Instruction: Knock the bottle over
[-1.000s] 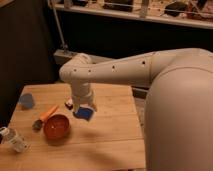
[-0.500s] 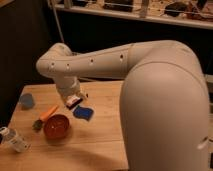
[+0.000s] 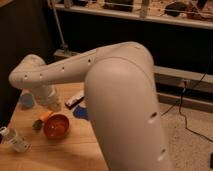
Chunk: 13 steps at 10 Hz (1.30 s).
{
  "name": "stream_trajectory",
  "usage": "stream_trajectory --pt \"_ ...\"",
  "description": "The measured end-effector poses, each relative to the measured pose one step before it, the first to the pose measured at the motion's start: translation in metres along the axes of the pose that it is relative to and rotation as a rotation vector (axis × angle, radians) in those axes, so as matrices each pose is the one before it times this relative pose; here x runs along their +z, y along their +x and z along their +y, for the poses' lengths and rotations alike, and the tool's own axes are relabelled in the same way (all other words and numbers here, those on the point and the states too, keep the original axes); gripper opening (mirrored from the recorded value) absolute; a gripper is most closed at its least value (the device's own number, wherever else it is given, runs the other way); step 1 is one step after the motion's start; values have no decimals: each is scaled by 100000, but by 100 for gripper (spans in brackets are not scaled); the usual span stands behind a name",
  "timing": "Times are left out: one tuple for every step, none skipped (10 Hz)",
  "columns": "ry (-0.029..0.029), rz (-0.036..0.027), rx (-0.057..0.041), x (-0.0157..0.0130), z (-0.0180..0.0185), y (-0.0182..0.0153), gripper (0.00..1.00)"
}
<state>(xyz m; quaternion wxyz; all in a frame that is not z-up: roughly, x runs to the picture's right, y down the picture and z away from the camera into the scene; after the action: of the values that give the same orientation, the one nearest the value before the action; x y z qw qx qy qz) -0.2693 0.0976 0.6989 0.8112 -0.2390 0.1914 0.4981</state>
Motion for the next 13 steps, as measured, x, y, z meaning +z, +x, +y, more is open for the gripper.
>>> stream_trajectory --pt "-248 -76 -3702 278 2012 -387 3" --pt "-356 -206 -3017 110 1693 -353 0" --pt "-780 -343 -3982 157 2313 -434 0" --pt "-756 -428 -3021 207 1773 -275 0" --pt "-909 -457 -2194 211 1356 -164 0" --pt "-2340 -1298 -3500 419 2346 -329 0" --pt "-1994 -1377 -2868 262 1931 -291 0" --pt "-3254 -1446 -3703 269 2726 -195 0" --pt "-5808 -2433 -7280 199 4830 -110 0" --pt "-7017 -1747 -7152 -248 4464 113 0" --pt "-7585 -1467 -6050 -531 3711 101 0" --pt "-8070 -2139 -5107 -985 3094 -111 0" --pt "-11572 -4651 -4957 -2242 2782 -480 0"
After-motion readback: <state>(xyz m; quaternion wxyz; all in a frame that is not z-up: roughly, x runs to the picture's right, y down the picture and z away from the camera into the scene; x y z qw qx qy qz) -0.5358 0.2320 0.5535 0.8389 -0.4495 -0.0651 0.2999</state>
